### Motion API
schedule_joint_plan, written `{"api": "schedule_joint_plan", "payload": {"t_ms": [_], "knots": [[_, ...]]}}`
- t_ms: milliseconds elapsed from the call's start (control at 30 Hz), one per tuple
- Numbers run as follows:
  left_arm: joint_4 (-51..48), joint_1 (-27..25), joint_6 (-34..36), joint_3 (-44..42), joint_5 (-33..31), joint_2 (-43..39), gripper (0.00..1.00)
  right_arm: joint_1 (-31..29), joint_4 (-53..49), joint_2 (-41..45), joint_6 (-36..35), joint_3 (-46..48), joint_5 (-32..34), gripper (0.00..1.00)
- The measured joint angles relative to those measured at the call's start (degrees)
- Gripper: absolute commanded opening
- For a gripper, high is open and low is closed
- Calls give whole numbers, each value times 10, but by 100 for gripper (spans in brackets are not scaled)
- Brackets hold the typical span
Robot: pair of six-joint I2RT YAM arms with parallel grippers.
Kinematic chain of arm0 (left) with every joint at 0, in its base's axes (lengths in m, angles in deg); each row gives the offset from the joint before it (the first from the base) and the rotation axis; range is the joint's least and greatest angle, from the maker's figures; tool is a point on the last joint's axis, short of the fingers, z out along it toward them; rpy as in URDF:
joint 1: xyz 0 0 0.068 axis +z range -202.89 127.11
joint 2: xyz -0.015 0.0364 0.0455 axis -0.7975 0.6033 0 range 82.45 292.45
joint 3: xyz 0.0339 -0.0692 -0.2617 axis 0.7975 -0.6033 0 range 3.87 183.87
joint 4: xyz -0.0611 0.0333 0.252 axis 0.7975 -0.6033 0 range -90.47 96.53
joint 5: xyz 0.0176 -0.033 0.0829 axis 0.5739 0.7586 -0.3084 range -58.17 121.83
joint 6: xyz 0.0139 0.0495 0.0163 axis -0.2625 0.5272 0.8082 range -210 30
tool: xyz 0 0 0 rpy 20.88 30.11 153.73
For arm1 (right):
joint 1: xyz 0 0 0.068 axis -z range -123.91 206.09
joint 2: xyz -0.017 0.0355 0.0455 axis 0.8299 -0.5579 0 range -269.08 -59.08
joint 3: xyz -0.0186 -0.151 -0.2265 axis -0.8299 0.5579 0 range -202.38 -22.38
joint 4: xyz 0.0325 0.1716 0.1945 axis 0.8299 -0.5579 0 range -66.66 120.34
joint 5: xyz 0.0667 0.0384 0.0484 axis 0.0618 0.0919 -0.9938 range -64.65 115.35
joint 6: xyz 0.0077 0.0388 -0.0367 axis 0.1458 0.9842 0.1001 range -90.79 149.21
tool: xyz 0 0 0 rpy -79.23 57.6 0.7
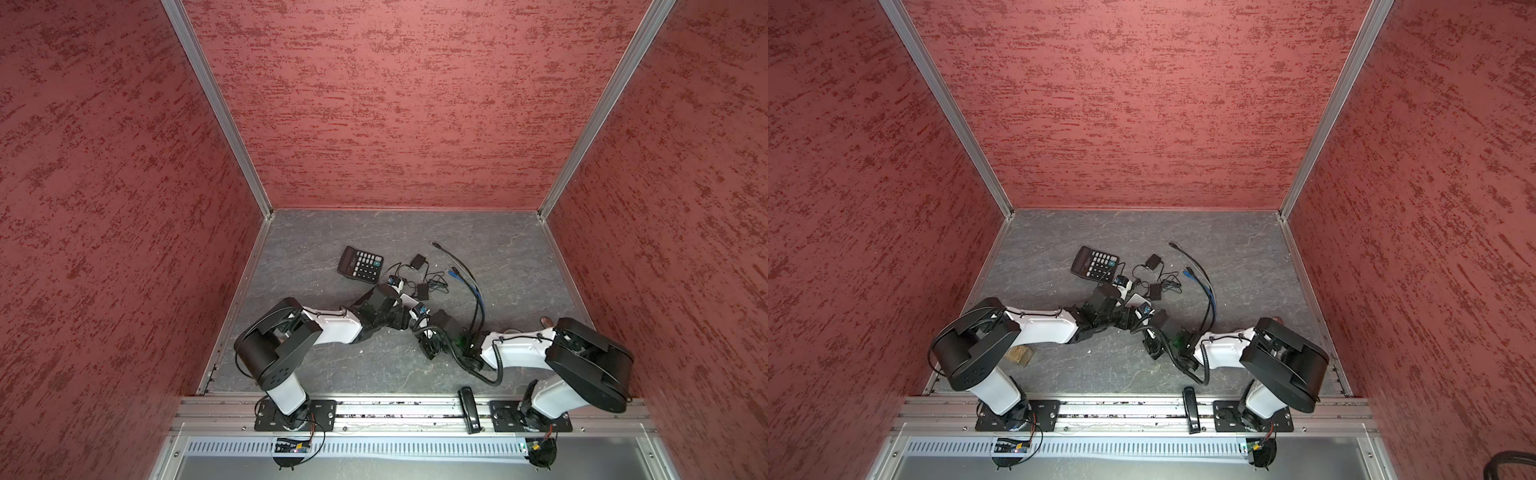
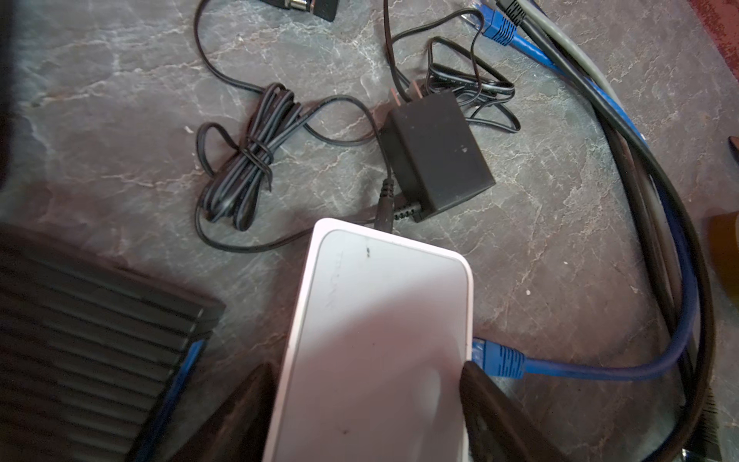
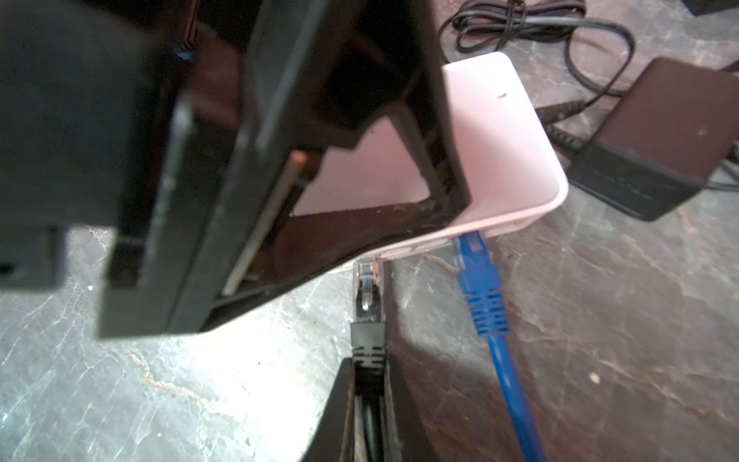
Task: Insert the plug into the switch port
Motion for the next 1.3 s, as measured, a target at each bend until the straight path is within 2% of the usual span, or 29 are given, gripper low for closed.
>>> {"api": "schedule_joint_plan", "payload": {"t_ms": [467,633,933,1300], "knots": [[4,-5,-8,0,-10,3,73,-15,0,3,0,-2,-1,0],[5,-5,-8,0,-10,3,73,-19,5,3,5,-2,18,0],[7,-4,-11,0,5,4,71,-23,99,-12,14,43,49,0],[12,-5,-17,0,-12,8,67,-24,145,-41,10,45,57,0]]}}
